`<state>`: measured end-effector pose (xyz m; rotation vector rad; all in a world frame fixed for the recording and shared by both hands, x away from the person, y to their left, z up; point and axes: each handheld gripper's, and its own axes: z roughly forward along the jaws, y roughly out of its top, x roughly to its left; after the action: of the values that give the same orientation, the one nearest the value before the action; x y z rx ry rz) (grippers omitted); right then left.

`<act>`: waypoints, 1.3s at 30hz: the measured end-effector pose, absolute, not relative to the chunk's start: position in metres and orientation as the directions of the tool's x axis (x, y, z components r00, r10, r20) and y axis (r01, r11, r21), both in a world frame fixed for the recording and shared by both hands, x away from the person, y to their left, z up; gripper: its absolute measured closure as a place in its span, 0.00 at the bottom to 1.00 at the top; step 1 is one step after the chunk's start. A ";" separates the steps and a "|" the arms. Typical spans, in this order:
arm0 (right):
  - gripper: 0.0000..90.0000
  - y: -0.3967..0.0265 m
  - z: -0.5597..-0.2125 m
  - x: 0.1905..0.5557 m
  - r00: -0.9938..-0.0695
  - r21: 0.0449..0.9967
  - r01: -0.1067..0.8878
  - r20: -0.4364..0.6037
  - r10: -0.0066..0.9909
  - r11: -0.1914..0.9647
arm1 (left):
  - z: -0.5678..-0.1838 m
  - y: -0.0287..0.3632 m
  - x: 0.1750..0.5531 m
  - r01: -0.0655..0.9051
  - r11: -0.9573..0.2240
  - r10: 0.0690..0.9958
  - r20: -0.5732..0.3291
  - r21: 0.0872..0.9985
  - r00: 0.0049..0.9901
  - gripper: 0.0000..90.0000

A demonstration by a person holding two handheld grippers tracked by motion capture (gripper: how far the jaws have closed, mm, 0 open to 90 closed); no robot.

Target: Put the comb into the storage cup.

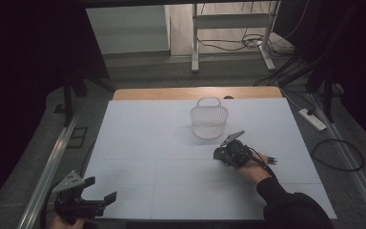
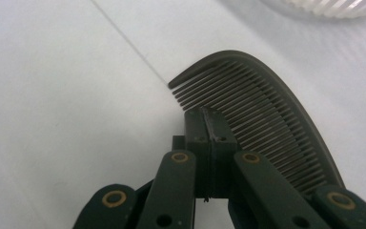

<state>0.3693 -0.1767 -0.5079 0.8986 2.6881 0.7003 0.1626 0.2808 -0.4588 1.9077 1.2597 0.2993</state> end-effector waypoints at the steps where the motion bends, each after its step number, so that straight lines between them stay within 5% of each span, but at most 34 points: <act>1: 0.99 -0.176 -0.508 0.370 -0.785 0.505 0.511 -0.056 0.617 0.696 | -0.459 0.281 0.163 0.658 -0.172 0.852 -0.225 0.733 0.473 0.01; 39: 0.99 -0.191 -0.508 0.425 -0.625 0.535 0.622 -0.100 0.774 0.572 | -0.459 0.281 0.163 0.661 -0.174 0.851 -0.226 0.730 0.474 0.01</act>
<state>0.4253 -0.1911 -0.5083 1.1419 2.4835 0.6607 0.1626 0.2806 -0.4590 1.9115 1.2600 0.2972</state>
